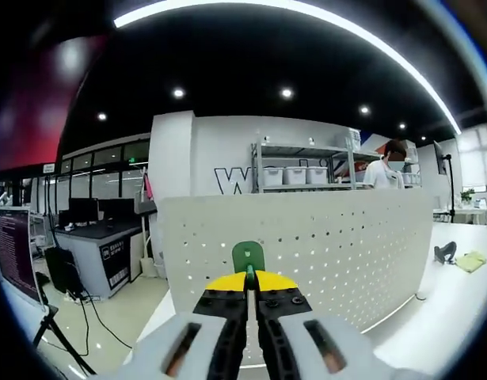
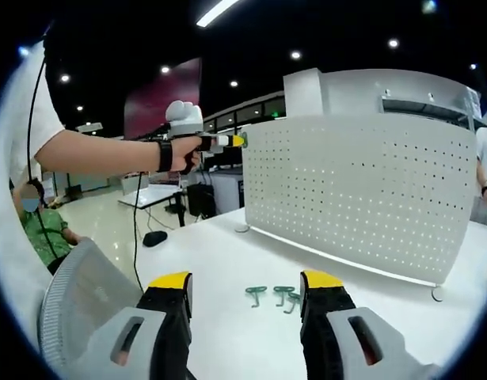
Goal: Insert the hook assembly into the mounting plate slot until the hook locks in place.
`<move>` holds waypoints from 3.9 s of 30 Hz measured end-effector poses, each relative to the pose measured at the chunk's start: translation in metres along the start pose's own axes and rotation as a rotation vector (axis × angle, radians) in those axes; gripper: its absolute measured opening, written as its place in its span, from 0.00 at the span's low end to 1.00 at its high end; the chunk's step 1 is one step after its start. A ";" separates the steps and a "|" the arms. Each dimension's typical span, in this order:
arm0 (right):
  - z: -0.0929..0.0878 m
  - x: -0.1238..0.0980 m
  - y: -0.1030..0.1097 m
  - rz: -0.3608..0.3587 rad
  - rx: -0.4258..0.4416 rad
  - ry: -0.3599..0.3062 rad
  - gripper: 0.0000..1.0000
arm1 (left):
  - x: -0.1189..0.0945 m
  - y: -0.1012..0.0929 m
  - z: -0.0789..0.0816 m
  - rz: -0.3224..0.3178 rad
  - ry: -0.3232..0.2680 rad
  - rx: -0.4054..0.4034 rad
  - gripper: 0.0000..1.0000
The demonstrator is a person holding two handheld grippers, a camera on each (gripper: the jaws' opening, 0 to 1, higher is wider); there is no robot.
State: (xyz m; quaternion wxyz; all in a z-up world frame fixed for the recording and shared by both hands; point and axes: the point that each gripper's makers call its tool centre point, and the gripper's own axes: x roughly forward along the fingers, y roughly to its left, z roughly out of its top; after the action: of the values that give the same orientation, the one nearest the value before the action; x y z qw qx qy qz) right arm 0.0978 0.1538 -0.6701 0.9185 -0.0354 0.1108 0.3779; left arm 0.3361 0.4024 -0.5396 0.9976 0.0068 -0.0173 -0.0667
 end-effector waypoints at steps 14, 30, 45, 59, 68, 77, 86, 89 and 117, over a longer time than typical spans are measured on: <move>-0.003 -0.002 -0.004 -0.011 0.006 0.011 0.55 | 0.021 0.009 0.000 0.008 0.016 0.037 0.02; -0.003 -0.002 -0.008 -0.016 -0.008 0.027 0.54 | 0.046 0.019 0.006 0.009 0.027 0.073 0.02; -0.007 -0.002 -0.012 -0.034 -0.013 0.042 0.53 | 0.068 0.029 0.016 0.011 0.023 0.071 0.02; -0.009 -0.002 -0.018 -0.052 -0.002 0.048 0.53 | 0.082 0.033 0.006 0.011 0.055 0.117 0.02; -0.009 -0.001 -0.018 -0.050 0.003 0.048 0.53 | 0.085 0.034 0.001 0.018 0.085 0.056 0.02; -0.010 -0.001 -0.018 -0.050 0.001 0.051 0.53 | 0.085 0.032 -0.001 -0.005 0.093 0.060 0.03; -0.009 -0.001 -0.018 -0.046 -0.002 0.050 0.53 | 0.083 0.029 0.002 -0.021 0.087 0.071 0.07; -0.006 -0.002 -0.018 -0.044 -0.009 0.048 0.53 | 0.080 0.028 0.002 -0.021 0.091 0.066 0.11; -0.004 0.004 -0.012 0.023 -0.048 0.054 0.53 | 0.025 -0.012 -0.002 -0.133 0.081 0.093 0.26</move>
State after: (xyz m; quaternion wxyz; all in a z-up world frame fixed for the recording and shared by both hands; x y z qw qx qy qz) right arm 0.1086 0.1475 -0.6749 0.9097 -0.0664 0.1268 0.3898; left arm 0.3597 0.3867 -0.5409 0.9895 0.0569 0.0206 -0.1315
